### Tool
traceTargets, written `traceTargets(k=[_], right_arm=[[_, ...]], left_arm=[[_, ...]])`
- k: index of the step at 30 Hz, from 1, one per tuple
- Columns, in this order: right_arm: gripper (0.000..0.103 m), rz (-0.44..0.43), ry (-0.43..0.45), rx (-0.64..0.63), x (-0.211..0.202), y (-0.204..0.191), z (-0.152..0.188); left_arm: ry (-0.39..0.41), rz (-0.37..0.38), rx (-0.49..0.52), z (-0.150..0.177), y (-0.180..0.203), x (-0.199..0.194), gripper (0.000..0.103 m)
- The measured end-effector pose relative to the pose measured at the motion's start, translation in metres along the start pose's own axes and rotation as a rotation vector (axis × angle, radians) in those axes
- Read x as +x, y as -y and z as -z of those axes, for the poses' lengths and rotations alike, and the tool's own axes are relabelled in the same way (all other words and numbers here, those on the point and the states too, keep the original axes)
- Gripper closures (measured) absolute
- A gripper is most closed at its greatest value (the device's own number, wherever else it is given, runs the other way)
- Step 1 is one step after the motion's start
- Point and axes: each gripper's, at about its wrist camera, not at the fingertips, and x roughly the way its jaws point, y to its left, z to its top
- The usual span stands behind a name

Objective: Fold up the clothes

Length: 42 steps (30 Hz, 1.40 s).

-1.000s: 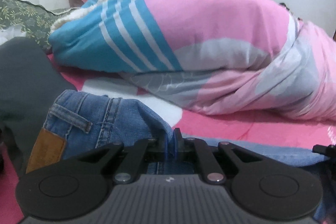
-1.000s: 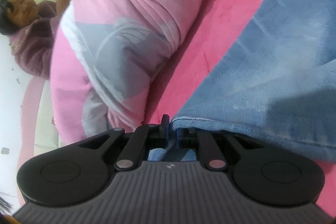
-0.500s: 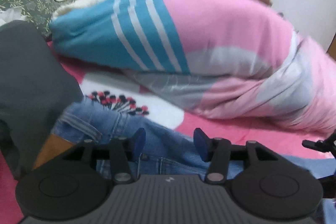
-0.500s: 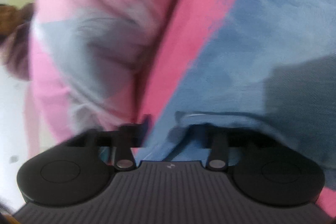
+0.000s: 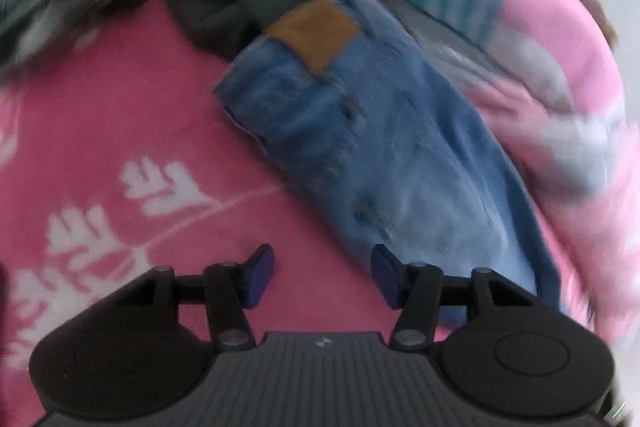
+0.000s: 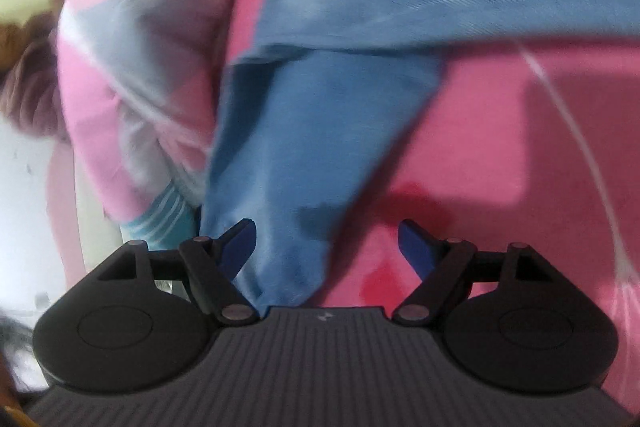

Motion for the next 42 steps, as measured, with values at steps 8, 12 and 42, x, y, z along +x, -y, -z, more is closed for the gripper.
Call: traceTargets(k=[8, 12, 42], right_arm=[[0.037, -0.160, 0.039, -0.009, 0.033, -0.010, -0.014], [0.042, -0.124, 0.064, -0.031, 0.053, -0.018, -0.014], [0.093, 0.068, -0.124, -0.115, -0.089, 0.042, 0.053]], left_arm=[[0.114, 0.048, -0.037, -0.010, 0.004, 0.021, 0.049], [0.160, 0.028, -0.030, -0.006, 0.008, 0.025, 0.049], [0.029, -0.171, -0.112, 0.136, -0.050, -0.135, 0.070]])
